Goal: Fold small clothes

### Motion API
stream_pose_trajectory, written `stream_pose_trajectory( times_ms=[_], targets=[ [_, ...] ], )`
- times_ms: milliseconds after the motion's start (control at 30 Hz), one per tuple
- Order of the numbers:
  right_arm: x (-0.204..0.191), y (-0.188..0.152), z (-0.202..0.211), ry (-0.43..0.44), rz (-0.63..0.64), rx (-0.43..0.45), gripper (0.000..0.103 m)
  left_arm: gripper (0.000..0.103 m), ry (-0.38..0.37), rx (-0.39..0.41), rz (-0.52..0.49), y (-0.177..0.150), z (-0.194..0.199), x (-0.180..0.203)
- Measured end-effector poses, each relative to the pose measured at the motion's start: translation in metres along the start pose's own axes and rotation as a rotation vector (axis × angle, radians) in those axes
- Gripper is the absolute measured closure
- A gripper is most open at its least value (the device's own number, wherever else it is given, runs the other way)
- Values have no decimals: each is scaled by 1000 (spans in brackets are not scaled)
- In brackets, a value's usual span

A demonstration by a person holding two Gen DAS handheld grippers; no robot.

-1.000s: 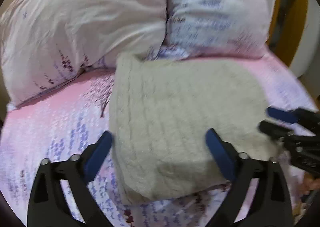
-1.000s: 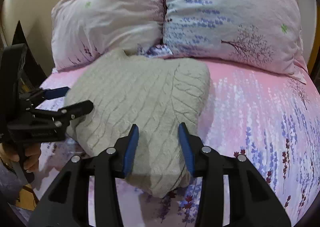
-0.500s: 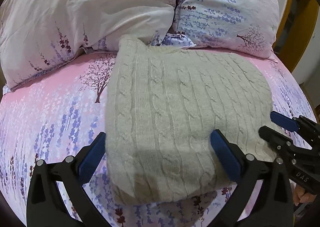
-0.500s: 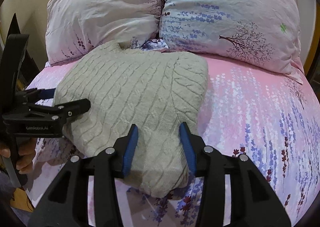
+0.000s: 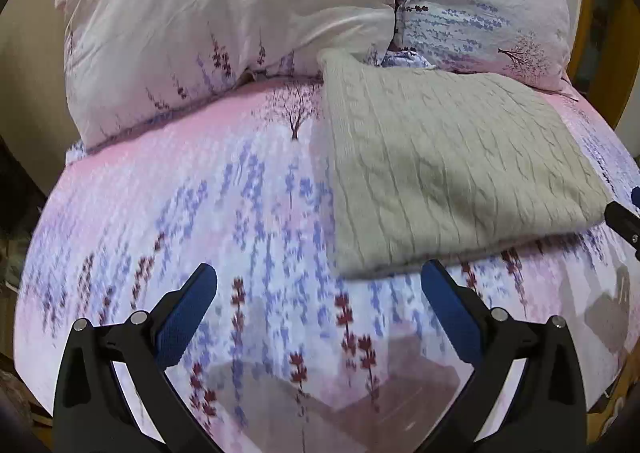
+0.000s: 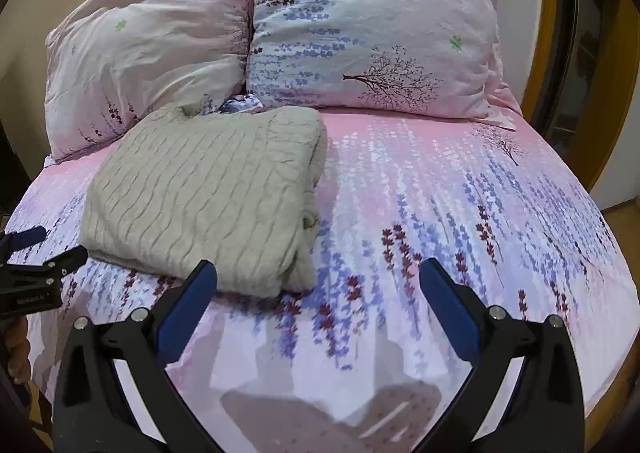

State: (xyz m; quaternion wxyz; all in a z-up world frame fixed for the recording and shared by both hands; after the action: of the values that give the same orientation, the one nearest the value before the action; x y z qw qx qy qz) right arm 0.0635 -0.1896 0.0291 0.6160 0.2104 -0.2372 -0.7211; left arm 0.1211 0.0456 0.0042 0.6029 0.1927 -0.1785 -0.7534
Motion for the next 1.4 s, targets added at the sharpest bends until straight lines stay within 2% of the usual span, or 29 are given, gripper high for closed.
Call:
stream_pose_trajectory(
  times_ms=[100, 233, 433, 667, 933, 1400],
  targets=[
    [-12, -8, 1, -7, 17, 4, 2, 1, -8, 2, 4, -7, 1, 0],
    [-28, -15, -8, 0, 56, -37, 2, 1, 9, -7, -5, -12, -2, 3],
    [-44, -23, -18, -4, 77, -92, 2, 1, -37, -27, 6, -14, -6, 6],
    [-50, -30, -34, -14, 64, -170, 2, 1, -63, -92, 11, -18, -22, 12],
    [-50, -30, -40, 7, 46, -188, 2, 1, -71, -92, 13, -19, -23, 11],
    [-55, -28, -43, 10, 42, -219, 2, 1, -58, -179, 43, -14, -28, 10]
  ],
)
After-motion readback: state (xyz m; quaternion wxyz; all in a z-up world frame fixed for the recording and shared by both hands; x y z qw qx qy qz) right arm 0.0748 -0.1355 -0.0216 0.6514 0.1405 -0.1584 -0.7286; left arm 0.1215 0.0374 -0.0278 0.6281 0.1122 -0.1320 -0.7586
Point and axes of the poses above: each gripper's, at about its wrist camera, not at the fingertips, and z roughly against the way its jaws point, x to its right, y to its top, the point moved 4 cm from there along -z, roughly the way its jaws point, and after that the axes turned 7 degrees about -x, right-handed, at the moved point
